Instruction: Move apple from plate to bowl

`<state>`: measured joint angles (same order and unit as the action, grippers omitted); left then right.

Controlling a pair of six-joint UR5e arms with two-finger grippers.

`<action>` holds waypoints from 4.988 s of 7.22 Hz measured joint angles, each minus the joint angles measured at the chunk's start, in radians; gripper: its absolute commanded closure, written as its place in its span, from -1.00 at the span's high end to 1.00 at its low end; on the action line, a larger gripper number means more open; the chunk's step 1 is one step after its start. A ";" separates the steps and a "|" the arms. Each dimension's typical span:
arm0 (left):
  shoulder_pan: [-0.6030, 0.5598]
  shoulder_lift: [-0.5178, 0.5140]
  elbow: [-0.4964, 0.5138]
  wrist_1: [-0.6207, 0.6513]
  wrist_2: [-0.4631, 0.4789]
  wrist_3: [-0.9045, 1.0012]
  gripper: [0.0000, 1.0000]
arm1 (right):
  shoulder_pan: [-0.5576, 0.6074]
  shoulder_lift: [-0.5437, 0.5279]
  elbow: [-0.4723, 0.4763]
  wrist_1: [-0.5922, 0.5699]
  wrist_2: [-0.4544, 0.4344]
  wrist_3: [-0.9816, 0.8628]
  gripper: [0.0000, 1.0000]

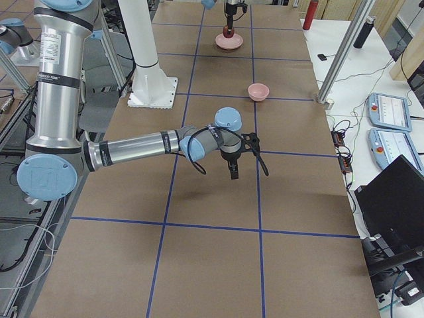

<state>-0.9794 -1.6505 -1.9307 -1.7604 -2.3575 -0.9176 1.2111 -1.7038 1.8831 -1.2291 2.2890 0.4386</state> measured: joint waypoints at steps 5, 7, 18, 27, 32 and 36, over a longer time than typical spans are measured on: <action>0.229 -0.715 0.215 0.434 0.252 -0.212 -1.00 | 0.000 -0.002 -0.003 0.000 0.000 0.000 1.00; 0.265 -0.892 0.456 0.259 0.349 -0.296 -1.00 | -0.001 -0.001 -0.003 0.000 0.000 0.001 0.99; 0.295 -0.987 0.860 -0.126 0.399 -0.263 -0.76 | -0.007 0.012 -0.025 0.003 0.000 0.009 1.00; 0.318 -0.992 0.880 -0.125 0.459 -0.357 0.96 | -0.012 0.013 -0.030 0.002 0.000 0.011 0.99; 0.287 -0.670 0.399 0.016 0.459 -0.226 0.95 | -0.010 0.014 -0.030 0.002 0.000 0.011 0.99; -0.001 -0.149 0.064 0.078 0.286 0.420 0.95 | -0.010 0.013 -0.031 0.002 -0.001 0.011 0.99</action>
<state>-0.9803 -1.7996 -1.8666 -1.6819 -2.0715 -0.4979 1.2011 -1.6905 1.8526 -1.2269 2.2880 0.4492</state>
